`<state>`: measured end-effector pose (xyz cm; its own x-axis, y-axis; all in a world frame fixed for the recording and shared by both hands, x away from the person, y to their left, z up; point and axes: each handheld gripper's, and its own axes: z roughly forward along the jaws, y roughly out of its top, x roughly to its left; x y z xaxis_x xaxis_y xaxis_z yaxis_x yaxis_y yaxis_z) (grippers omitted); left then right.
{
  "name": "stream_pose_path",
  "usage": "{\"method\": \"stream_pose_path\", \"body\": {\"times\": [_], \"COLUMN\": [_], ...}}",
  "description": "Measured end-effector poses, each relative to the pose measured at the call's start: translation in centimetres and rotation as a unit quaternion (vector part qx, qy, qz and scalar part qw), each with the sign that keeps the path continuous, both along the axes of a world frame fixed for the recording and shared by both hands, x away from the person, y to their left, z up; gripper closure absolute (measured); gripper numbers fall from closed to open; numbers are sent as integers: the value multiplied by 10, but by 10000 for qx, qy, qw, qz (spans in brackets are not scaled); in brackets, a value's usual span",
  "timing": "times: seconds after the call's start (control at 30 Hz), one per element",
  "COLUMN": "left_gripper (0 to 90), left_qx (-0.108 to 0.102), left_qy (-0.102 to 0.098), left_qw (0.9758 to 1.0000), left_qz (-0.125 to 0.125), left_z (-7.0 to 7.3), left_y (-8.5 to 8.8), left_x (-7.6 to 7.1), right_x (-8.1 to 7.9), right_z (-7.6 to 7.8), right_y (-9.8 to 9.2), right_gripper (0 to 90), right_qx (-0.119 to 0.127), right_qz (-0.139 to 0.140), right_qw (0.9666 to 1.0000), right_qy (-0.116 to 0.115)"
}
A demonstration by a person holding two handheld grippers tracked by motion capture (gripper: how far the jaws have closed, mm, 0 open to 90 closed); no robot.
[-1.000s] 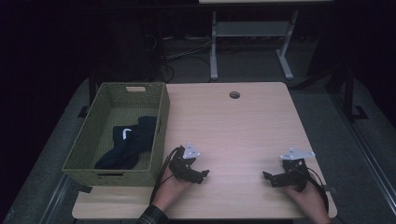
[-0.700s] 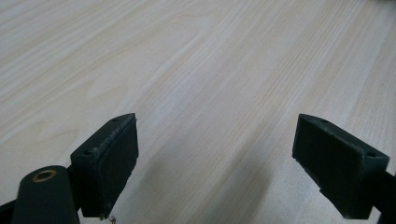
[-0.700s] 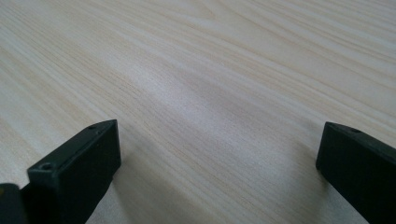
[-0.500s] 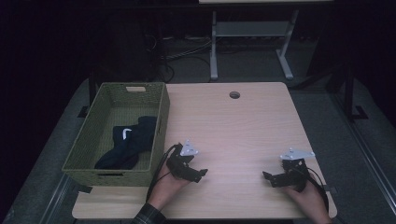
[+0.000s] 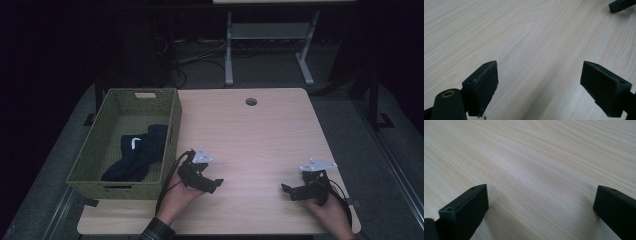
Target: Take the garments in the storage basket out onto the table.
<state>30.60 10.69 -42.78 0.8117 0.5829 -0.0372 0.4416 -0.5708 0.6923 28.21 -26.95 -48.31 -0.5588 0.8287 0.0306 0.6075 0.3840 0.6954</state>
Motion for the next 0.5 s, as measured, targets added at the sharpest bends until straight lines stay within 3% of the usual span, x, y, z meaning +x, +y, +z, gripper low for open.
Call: {"method": "stream_pose_path", "body": {"times": [0.5], "left_gripper": [146], "left_qx": [114], "left_qy": [26], "left_qw": [9999], "left_qz": [-58], "left_z": [14], "left_y": [1], "left_x": [4], "right_x": [0], "right_z": [0], "right_y": [0], "right_gripper": [0], "right_qx": [-1], "right_qz": [6], "right_qw": [10000], "right_qy": [-2]}}
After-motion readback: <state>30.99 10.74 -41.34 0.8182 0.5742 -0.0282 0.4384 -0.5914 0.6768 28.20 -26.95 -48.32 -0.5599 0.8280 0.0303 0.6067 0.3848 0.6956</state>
